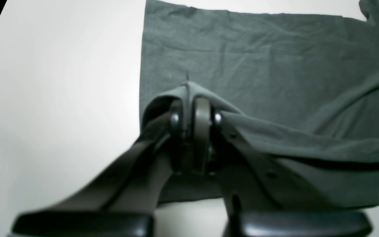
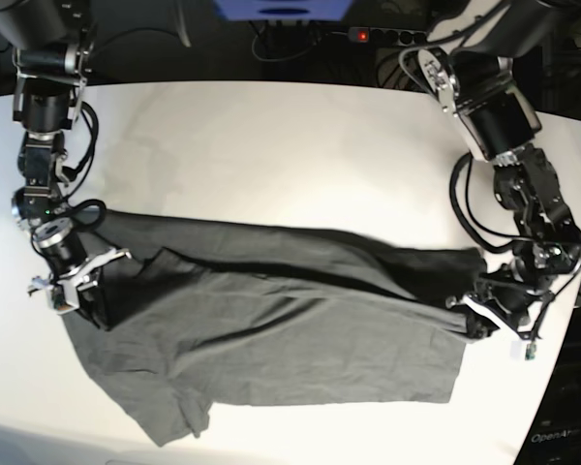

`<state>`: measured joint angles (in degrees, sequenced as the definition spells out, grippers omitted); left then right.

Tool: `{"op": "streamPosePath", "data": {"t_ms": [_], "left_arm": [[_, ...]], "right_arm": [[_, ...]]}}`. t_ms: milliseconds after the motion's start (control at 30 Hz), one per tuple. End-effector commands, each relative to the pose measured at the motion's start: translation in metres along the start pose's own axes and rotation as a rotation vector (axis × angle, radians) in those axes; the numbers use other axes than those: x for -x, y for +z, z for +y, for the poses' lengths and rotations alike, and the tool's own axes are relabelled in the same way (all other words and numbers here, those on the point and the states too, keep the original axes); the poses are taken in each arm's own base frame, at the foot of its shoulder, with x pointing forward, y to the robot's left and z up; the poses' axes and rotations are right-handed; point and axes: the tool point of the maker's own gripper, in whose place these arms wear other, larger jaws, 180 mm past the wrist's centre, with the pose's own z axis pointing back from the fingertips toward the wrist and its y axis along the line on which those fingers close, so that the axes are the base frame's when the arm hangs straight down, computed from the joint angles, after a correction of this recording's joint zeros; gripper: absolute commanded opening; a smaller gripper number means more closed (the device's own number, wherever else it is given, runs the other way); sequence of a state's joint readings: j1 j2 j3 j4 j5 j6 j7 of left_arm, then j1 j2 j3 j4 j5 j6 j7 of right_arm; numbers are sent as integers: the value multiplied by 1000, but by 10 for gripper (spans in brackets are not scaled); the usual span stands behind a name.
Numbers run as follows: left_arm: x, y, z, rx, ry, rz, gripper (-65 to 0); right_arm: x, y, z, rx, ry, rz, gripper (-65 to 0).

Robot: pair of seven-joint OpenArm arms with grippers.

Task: Fold the T-shirt properly
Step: 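Lower the folded edge onto the shirt and open both grippers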

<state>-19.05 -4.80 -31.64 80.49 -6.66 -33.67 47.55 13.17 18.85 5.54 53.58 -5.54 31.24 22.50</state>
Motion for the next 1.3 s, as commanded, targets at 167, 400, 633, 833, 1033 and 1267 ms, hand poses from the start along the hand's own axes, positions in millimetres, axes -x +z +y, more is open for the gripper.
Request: {"op": "streamPosePath", "data": {"t_ms": [167,400,633,833,1033,1267], "left_arm": [[-24,3,0,4,-13,-68,-627],[-19,1,5,1,-9,-51,-627],[-13,-2,14,-6,-1,-46,-627],[-8,-8,14,5,20,-57,-627],[-9,-9,12,10,18,-58,-627],[-11,-16,-4,48,-58,-35,-627]], "right_arm": [[-37,-7,-26,38,35,-96,-618],[-35,-13,-27,43,13,-90,-618],[-31,-16,-33,51,0,-80,-620],[-33,-15,-39,54,15,-75,-618],[-35,-20,-46,64,7,-75,-617],[-27,-17,-53,74,1,-52,-618]]}}
